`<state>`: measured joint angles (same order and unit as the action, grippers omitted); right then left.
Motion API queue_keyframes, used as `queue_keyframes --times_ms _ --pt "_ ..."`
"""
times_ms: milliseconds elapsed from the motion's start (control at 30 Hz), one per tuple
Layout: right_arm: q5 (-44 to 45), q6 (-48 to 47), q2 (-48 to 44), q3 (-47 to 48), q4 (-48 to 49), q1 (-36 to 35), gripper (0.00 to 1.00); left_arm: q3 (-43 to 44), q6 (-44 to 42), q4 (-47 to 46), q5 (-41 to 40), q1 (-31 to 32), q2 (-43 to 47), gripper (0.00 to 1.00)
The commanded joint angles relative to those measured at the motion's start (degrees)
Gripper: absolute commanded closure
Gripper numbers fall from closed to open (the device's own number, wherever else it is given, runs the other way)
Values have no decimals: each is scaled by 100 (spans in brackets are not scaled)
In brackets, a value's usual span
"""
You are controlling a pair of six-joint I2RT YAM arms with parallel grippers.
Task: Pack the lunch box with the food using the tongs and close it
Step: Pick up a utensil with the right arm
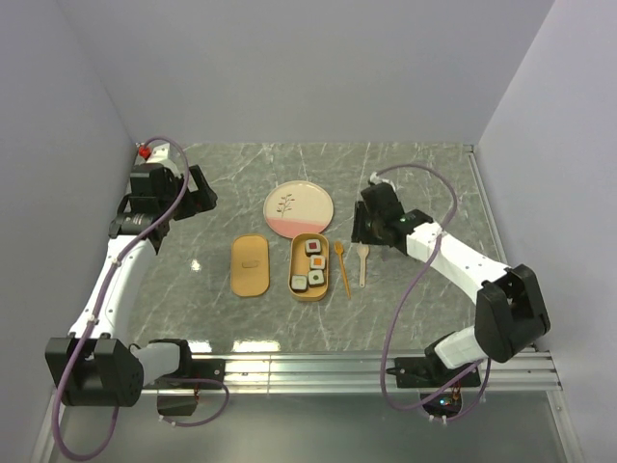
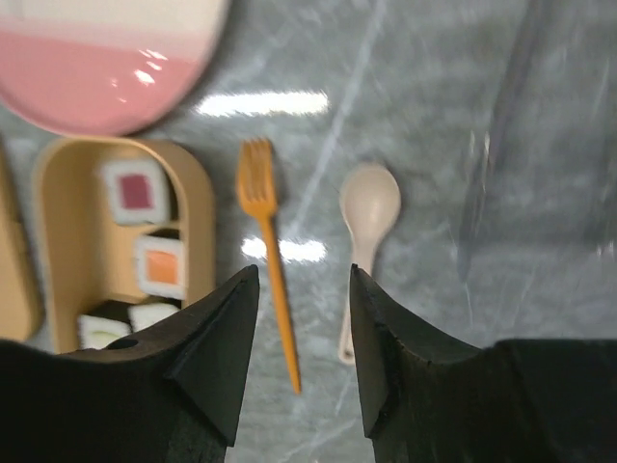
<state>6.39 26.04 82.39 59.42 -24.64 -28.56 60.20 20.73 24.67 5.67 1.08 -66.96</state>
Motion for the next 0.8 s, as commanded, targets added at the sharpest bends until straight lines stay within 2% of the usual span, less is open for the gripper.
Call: queue_keyframes --times_ms 0,367,767 --pt "310 630 -259 -254 12 -53 50 -52 63 -164 188 6 245 0" --pt "389 797 101 -870 188 -343 53 -228 89 -85 189 6 491 0" --pt "600 841 699 -713 258 -431 55 -132 63 -76 198 15 377 1"
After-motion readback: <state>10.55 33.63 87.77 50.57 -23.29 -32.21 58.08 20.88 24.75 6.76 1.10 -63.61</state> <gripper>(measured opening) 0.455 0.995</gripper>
